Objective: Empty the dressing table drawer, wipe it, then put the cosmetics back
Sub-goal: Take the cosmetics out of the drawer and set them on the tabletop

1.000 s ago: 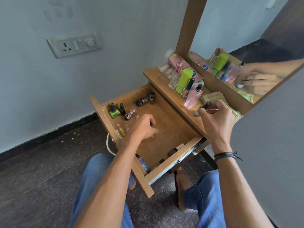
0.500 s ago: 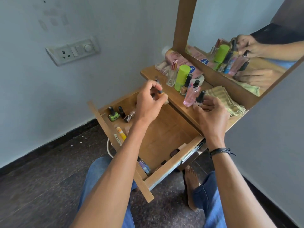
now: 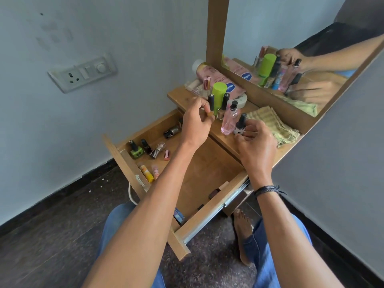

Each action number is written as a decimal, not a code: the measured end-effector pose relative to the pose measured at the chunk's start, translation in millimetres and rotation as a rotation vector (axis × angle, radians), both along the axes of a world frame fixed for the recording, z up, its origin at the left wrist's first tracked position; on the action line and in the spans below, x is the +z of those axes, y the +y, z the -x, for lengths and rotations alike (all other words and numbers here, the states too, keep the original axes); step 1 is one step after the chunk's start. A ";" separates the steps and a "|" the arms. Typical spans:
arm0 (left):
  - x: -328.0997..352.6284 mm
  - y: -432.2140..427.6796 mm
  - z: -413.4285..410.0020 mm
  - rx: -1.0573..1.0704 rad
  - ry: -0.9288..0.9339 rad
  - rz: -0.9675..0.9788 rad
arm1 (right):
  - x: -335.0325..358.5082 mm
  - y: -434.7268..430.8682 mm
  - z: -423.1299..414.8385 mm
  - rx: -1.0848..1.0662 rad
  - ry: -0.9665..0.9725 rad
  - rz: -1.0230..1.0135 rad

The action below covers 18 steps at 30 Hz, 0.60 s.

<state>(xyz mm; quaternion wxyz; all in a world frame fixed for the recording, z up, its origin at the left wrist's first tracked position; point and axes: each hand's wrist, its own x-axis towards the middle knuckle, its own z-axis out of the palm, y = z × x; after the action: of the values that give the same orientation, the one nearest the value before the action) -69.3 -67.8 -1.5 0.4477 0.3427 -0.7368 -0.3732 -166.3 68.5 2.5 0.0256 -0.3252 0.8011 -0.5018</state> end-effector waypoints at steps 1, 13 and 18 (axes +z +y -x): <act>-0.4 -0.3 0.2 0.005 0.003 0.003 | -0.5 -0.2 0.2 -0.001 0.001 -0.003; 5.6 41.6 -32.7 0.014 0.061 -0.238 | -0.5 1.1 -5.0 -0.028 0.037 0.061; -3.1 62.9 -85.3 0.161 -0.200 -0.292 | -2.7 8.3 -11.7 -0.018 0.174 0.186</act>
<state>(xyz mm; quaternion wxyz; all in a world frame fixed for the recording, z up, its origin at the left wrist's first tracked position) 16.0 -5.0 -4.5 0.3461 0.4973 -0.6858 -0.4033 -154.6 76.9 -0.2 -0.0786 -0.3615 0.7532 -0.5439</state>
